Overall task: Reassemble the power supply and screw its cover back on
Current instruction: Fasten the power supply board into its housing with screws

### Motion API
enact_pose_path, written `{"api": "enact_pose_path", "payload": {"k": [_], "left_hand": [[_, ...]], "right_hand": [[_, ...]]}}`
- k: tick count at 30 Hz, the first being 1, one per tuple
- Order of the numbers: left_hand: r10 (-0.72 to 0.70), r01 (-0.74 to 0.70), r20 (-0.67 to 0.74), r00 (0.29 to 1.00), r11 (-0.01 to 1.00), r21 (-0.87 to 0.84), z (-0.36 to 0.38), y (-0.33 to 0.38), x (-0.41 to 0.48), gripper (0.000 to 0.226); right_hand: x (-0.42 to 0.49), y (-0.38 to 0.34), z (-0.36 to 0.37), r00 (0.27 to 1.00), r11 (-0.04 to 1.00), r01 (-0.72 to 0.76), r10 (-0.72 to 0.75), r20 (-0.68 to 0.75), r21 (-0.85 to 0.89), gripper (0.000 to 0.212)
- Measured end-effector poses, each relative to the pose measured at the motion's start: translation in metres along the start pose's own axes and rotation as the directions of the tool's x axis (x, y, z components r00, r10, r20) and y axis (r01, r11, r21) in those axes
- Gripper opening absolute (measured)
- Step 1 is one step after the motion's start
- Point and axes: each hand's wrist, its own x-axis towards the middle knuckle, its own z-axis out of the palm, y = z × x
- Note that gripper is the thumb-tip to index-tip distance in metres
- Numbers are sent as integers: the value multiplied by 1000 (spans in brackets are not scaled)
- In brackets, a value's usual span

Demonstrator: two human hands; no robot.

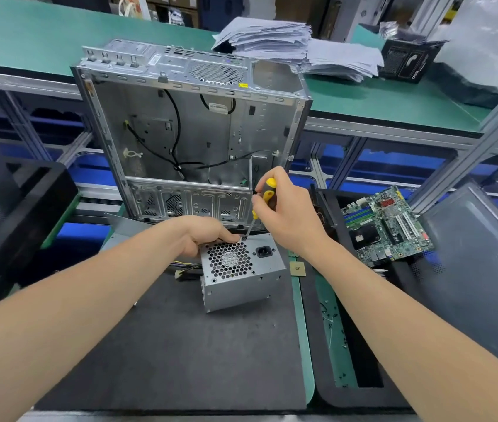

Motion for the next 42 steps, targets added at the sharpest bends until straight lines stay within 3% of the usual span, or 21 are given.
{"api": "enact_pose_path", "payload": {"k": [18,27,30,32,34,39,42], "left_hand": [[7,-7,-9,1000,1000,23,0,1,-2,32],[0,0,10,1000,1000,10,-3,1,1,37],[30,-28,-26,999,997,73,-4,0,5,63],[50,-47,-32,998,995,93,-3,-1,7,74],[61,-58,-40,997,996,72,-4,-1,9,70],[90,-81,-68,994,989,123,-6,-4,16,85],[104,-93,-78,991,986,136,-7,-5,18,85]], "right_hand": [[6,5,-1,998,998,48,-49,31,46,14],[19,-6,-16,933,984,166,-133,335,-71,21],[24,-11,-22,893,962,232,-154,423,-140,24],[25,-15,-24,900,942,268,-170,401,-203,21],[26,-20,-21,927,931,253,-154,343,-265,25],[30,-26,-2,995,812,85,-43,87,-577,44],[34,-29,2,997,809,50,-4,79,-586,48]]}}
